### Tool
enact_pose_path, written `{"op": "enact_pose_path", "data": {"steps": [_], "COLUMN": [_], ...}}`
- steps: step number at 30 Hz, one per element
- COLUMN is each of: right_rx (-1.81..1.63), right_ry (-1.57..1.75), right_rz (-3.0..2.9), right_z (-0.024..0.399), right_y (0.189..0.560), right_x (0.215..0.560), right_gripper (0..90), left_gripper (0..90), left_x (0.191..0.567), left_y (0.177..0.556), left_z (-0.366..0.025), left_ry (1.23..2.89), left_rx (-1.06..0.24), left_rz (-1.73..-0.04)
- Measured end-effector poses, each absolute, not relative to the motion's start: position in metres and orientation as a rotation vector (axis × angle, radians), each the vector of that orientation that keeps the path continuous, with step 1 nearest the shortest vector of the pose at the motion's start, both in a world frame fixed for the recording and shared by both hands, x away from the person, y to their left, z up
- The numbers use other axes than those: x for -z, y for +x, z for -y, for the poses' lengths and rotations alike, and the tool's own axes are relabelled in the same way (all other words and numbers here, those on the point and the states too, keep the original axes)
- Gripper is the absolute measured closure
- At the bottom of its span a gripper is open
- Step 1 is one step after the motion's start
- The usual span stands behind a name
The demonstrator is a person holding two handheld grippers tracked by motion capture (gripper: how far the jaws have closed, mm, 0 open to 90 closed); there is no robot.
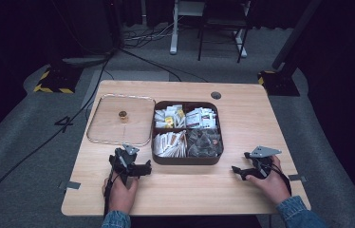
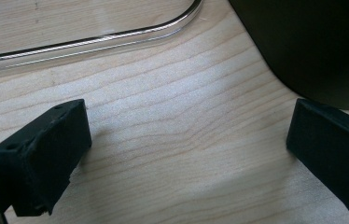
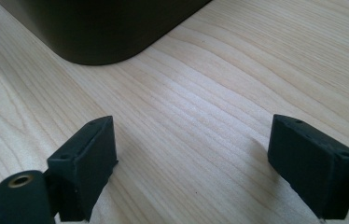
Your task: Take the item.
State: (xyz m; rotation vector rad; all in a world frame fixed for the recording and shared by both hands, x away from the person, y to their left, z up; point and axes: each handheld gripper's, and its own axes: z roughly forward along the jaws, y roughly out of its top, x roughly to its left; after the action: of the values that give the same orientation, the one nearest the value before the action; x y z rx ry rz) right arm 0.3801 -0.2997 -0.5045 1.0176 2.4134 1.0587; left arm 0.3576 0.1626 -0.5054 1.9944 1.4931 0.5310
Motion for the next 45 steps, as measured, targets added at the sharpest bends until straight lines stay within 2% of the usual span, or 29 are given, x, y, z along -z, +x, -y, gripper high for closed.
{"op": "enact_pose_path", "data": {"steps": [20, 28, 36, 45], "right_rx": [-1.060, -1.060, -1.161, -1.226], "right_ry": [1.013, 1.026, 1.063, 0.966], "right_rz": [-2.421, -2.419, -2.401, -2.433], "right_z": [0.300, 0.304, 0.301, 0.285], "right_y": [0.381, 0.382, 0.383, 0.388], "right_x": [0.504, 0.501, 0.476, 0.458], "right_gripper": [15.7, 29.7, 32.0, 39.2], "left_gripper": [0.2, 0.3, 0.2, 0.3], "left_x": [0.505, 0.505, 0.505, 0.505], "left_y": [0.358, 0.358, 0.360, 0.360], "left_z": [-0.162, -0.162, -0.162, -0.162], "left_ry": [1.992, 1.995, 2.000, 1.999], "left_rx": [-0.533, -0.532, -0.528, -0.528], "left_rz": [-1.497, -1.495, -1.486, -1.486]}}
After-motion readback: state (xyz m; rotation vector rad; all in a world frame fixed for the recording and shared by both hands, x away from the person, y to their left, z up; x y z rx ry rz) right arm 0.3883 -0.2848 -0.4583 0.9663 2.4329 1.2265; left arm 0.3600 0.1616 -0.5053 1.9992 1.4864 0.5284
